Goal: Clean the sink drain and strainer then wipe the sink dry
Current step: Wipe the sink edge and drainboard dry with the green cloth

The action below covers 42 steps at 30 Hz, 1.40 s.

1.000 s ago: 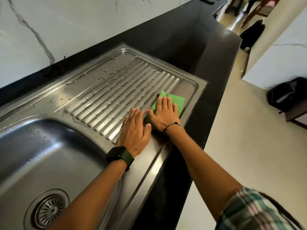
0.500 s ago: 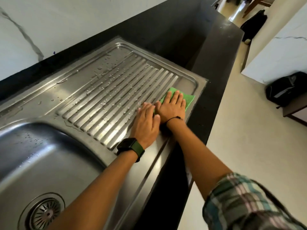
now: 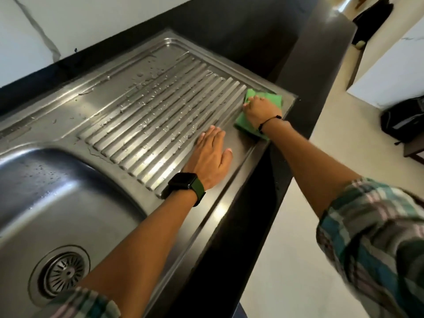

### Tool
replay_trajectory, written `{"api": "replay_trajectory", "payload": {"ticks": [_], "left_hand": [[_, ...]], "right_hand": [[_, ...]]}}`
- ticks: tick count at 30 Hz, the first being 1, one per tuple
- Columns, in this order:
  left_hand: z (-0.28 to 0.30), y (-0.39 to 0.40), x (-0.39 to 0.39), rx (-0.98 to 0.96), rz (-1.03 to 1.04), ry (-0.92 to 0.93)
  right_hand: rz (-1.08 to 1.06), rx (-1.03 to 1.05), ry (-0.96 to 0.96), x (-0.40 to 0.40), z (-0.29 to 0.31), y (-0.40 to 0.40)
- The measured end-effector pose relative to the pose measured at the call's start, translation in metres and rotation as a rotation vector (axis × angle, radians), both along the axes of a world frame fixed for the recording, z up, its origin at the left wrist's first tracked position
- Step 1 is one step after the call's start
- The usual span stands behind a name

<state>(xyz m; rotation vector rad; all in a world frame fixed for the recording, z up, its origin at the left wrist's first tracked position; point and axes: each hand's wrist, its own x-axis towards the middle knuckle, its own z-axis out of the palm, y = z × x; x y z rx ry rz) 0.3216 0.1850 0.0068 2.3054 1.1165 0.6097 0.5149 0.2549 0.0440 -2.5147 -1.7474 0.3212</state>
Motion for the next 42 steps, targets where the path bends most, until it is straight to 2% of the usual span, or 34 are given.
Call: {"api": "replay_trajectory", "payload": {"ticks": [2,5,7,9,12,15,19,25,27,33,39,42], "left_hand": [[0.001,0.001,-0.001,-0.026,0.011,-0.007],[0.005,-0.002,-0.002,-0.058,0.024,-0.051],[0.008,-0.004,-0.005,-0.094,0.045,-0.13],[0.013,-0.007,-0.009,-0.15,0.077,-0.239],[0.019,-0.009,-0.014,-0.23,0.113,-0.359],[0.021,-0.01,-0.014,-0.233,0.101,-0.378],[0.018,-0.009,-0.011,-0.169,0.055,-0.309],[0.007,-0.004,-0.003,-0.065,-0.044,-0.133],[0.003,0.001,0.002,-0.015,-0.075,-0.056],[-0.002,0.027,0.051,0.098,-0.121,0.017],[-0.003,0.045,0.079,0.082,-0.025,0.068],[0.003,0.053,0.087,0.116,-0.008,0.077]], "right_hand": [[-0.002,0.033,0.012,-0.022,0.008,-0.032],[0.119,0.069,-0.119,-0.066,0.019,-0.083],[0.175,0.093,-0.175,-0.096,0.025,-0.112],[0.195,0.12,-0.134,-0.12,0.026,-0.138],[0.173,0.045,-0.098,-0.141,0.013,-0.165],[0.089,0.012,-0.123,-0.14,0.001,-0.169],[-0.005,0.0,-0.078,-0.113,-0.004,-0.144],[-0.085,-0.001,-0.022,-0.032,-0.004,-0.079],[-0.089,0.008,-0.036,-0.004,-0.006,-0.056],[-0.01,-0.052,-0.141,0.058,-0.004,-0.001],[0.099,-0.075,-0.17,0.061,-0.001,-0.011],[0.086,0.077,0.004,0.048,-0.005,-0.04]]}}
